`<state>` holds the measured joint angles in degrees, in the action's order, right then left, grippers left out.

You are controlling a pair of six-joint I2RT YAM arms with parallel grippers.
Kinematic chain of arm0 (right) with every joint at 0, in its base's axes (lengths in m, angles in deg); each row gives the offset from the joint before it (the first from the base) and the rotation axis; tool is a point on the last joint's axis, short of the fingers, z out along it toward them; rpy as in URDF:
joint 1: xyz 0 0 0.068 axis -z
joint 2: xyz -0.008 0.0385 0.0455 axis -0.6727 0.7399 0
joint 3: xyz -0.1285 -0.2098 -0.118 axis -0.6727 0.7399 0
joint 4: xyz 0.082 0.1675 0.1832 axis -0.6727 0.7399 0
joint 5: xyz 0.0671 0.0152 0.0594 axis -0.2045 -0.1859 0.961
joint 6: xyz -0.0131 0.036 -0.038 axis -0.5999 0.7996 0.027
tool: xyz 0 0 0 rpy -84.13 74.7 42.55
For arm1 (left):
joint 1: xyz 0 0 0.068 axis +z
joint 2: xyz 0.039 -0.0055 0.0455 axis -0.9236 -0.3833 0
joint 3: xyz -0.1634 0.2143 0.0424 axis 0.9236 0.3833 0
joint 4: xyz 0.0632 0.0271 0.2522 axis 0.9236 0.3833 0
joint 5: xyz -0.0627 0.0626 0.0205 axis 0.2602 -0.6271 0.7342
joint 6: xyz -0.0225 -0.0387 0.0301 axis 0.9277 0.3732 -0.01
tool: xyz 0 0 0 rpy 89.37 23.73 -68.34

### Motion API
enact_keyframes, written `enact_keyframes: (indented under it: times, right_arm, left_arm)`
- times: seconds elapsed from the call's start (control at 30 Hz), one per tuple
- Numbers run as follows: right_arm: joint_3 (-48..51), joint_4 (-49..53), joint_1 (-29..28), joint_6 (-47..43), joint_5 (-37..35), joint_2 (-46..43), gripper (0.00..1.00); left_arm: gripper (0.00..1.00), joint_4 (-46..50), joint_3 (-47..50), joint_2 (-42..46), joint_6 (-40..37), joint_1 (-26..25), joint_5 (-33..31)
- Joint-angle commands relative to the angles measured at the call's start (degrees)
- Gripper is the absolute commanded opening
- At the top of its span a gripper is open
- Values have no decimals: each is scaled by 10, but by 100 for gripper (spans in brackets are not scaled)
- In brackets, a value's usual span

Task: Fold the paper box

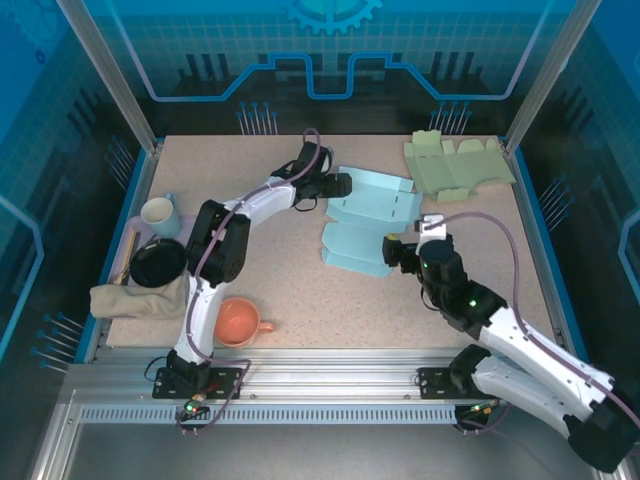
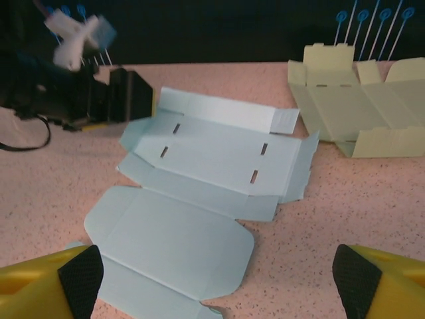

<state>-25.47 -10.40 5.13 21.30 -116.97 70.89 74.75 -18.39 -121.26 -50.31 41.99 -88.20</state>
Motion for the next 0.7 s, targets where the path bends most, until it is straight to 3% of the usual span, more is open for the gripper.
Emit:
enact_keyframes:
  times: [0.0,0.3,0.43,0.67]
  right_arm:
    - [34,-43,13,5,-4,-48,91]
    - [43,-41,39,19,37,-63,90]
    - [33,-40,42,15,52,-43,90]
    - [-12,-48,53,-2,104,18,90]
  left_arm:
    - [75,51,-51,-34,-22,-3,5]
    - [40,59,-80,-57,-53,-8,-22]
    - [3,58,-72,-49,-86,-15,-35]
    - [0,-33,91,88,-153,-53,-132]
